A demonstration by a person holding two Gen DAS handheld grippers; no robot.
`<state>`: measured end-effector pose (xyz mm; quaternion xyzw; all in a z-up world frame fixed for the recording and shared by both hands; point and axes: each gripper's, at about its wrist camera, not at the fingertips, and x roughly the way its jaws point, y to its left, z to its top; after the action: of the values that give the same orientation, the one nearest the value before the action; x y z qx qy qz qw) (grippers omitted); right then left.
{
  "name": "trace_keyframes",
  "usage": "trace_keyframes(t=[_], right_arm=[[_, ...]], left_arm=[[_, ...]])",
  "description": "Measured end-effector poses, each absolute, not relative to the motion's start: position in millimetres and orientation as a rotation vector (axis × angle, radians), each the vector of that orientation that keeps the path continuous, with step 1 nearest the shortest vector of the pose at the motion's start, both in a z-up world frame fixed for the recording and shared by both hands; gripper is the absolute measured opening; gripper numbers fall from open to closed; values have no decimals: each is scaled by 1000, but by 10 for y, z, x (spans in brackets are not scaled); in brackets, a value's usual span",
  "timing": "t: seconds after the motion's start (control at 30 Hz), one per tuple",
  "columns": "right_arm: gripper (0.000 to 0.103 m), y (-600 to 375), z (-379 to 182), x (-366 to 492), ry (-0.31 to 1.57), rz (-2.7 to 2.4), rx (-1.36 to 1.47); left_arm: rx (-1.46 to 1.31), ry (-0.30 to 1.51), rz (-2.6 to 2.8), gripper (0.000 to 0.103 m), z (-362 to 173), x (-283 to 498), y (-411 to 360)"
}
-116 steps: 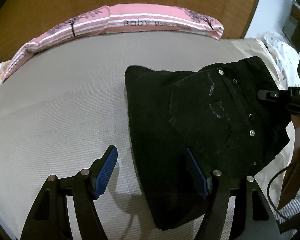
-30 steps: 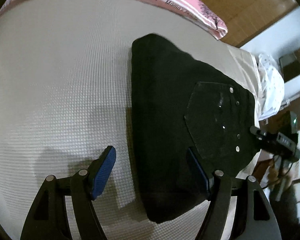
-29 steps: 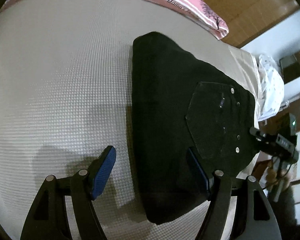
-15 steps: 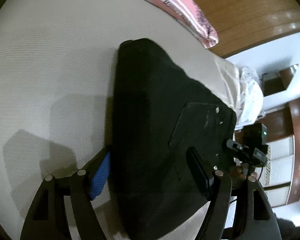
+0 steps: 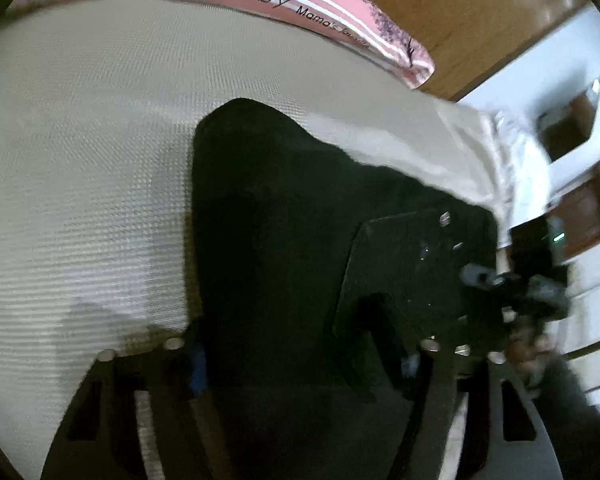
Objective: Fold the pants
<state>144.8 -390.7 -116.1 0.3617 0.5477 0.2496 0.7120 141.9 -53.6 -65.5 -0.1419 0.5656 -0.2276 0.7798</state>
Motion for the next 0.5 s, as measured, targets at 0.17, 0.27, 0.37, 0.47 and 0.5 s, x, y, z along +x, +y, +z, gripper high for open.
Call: trace_keyframes(t=[0.17, 0.27, 0.37, 0.47, 0.5], right_arm=[[39, -3836, -1051, 1417, 1205, 475, 788], [36, -3784, -949, 1388, 1197, 430, 779], [35, -3732, -870, 1378, 1194, 397, 777], [33, -3693, -796, 1373, 1192, 370, 802], [33, -3691, -775, 1362, 1193, 360, 808]], left_arm=[[-246, 1217, -398, 43, -587, 1337, -577], [-179, 1202, -375, 34, -514, 1272, -635], [-119, 1191, -356, 26, -434, 1234, -701], [-121, 1196, -346, 21, -382, 1227, -686], [-129, 1193, -348, 18, -362, 1231, -684]])
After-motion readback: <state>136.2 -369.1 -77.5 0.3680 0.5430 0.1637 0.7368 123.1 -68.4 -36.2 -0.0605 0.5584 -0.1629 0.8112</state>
